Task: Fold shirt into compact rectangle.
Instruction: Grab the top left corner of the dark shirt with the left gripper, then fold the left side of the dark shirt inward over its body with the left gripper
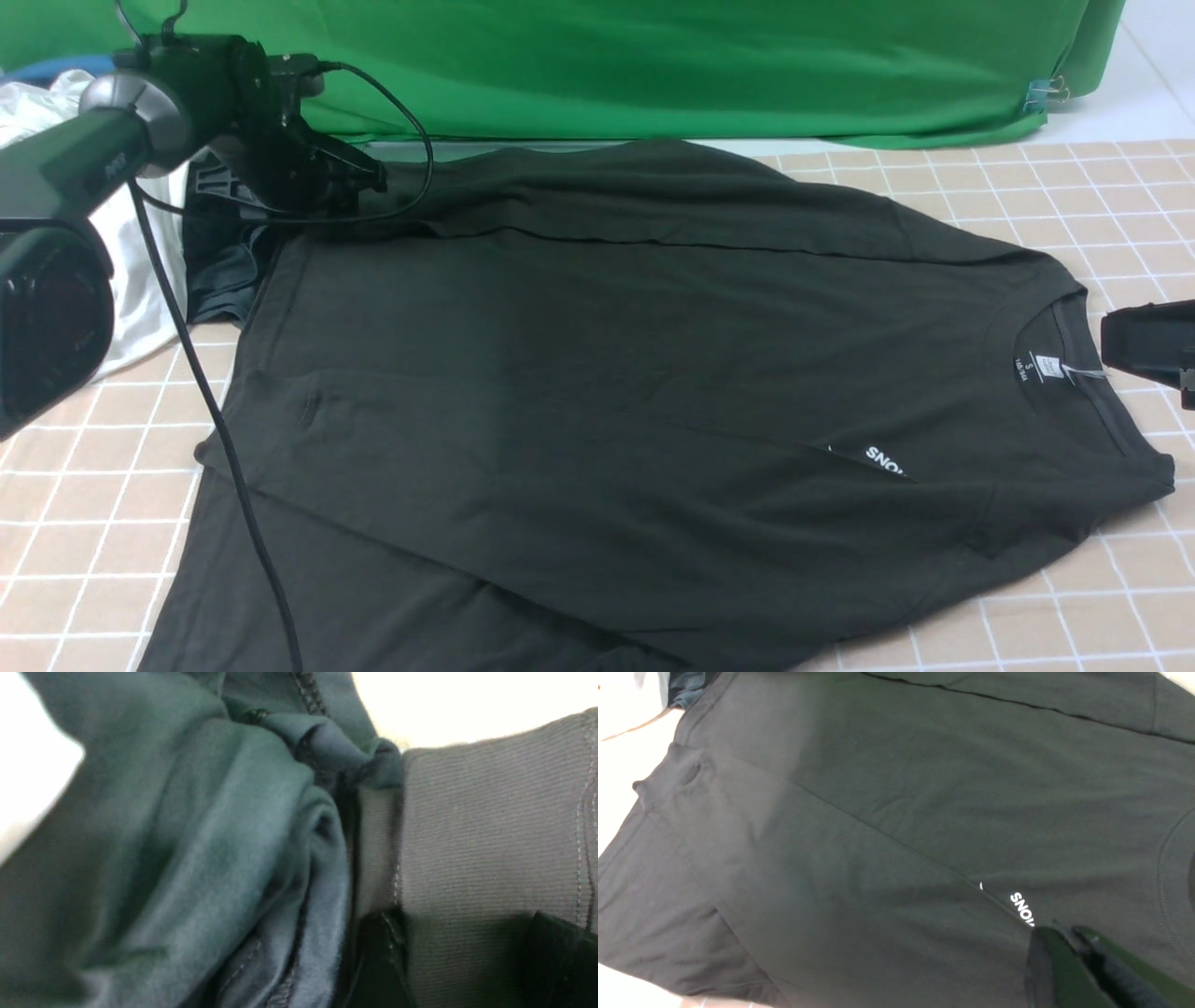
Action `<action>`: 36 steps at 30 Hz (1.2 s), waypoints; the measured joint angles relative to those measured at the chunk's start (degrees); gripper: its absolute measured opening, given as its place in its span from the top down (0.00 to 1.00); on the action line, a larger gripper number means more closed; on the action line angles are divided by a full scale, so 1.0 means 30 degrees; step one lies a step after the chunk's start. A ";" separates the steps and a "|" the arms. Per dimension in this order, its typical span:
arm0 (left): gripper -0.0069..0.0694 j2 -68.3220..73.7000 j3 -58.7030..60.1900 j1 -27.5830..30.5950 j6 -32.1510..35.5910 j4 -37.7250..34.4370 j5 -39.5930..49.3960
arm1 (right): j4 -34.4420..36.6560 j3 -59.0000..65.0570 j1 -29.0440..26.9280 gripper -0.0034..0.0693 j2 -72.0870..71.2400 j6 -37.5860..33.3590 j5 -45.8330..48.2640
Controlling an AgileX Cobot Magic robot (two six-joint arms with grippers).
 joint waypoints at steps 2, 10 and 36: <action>0.48 0.0000 -0.0006 0.0000 0.0355 -0.0231 0.0039 | 0.0000 0.0000 0.0000 0.86 0.0000 0.0000 0.0000; 0.86 -0.0557 -0.0023 -0.0018 0.0702 -0.0553 0.0726 | 0.0000 0.0000 0.0000 0.85 0.0000 0.0000 0.0132; 0.86 -1.2565 1.2019 -0.0018 0.0045 -0.2366 0.5721 | 0.0058 0.0000 0.0000 0.80 0.0000 0.0000 0.0206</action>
